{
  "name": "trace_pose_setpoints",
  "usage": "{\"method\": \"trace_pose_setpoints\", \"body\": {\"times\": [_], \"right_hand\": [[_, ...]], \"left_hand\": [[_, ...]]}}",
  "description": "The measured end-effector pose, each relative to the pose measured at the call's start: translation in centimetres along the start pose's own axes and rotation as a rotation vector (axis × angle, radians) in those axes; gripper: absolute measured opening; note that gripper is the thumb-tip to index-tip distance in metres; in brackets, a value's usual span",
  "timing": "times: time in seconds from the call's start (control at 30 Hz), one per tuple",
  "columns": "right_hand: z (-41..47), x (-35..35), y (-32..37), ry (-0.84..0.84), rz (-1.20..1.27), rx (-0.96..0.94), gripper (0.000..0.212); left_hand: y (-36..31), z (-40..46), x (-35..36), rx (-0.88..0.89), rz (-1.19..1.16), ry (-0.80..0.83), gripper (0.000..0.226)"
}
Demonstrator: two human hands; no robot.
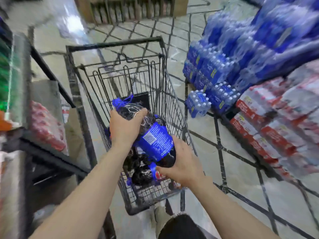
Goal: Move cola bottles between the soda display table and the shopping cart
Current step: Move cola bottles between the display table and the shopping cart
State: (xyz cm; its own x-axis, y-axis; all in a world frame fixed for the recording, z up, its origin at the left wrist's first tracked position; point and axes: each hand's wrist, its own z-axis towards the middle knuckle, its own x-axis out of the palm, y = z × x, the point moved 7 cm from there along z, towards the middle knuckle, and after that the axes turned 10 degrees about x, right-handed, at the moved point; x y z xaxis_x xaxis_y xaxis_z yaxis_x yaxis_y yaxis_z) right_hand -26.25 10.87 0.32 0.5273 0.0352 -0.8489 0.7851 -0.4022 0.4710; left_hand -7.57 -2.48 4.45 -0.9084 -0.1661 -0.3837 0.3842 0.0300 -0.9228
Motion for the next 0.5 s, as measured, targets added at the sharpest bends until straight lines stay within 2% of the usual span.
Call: {"method": "trace_pose_setpoints", "body": {"times": [0.1,0.17,0.3,0.5], "right_hand": [[-4.1,-4.1,1.7,-0.063,0.037,-0.049,0.115],[-6.3,-6.7,2.7,-0.082,0.056,-0.072,0.113],[-10.8,-11.8,4.2,-0.11,0.027,-0.107,0.118],[-15.6,-17.3,5.4,-0.124,0.019,-0.212,0.123]], "left_hand": [[-4.6,-3.1,-3.5,0.045,-0.052,-0.044,0.092],[-7.1,-4.8,-5.5,0.058,-0.091,-0.064,0.085],[-12.5,-8.4,-9.1,0.094,-0.148,-0.097,0.101],[-18.2,-13.3,-13.0,0.144,-0.167,-0.199,0.083]]}}
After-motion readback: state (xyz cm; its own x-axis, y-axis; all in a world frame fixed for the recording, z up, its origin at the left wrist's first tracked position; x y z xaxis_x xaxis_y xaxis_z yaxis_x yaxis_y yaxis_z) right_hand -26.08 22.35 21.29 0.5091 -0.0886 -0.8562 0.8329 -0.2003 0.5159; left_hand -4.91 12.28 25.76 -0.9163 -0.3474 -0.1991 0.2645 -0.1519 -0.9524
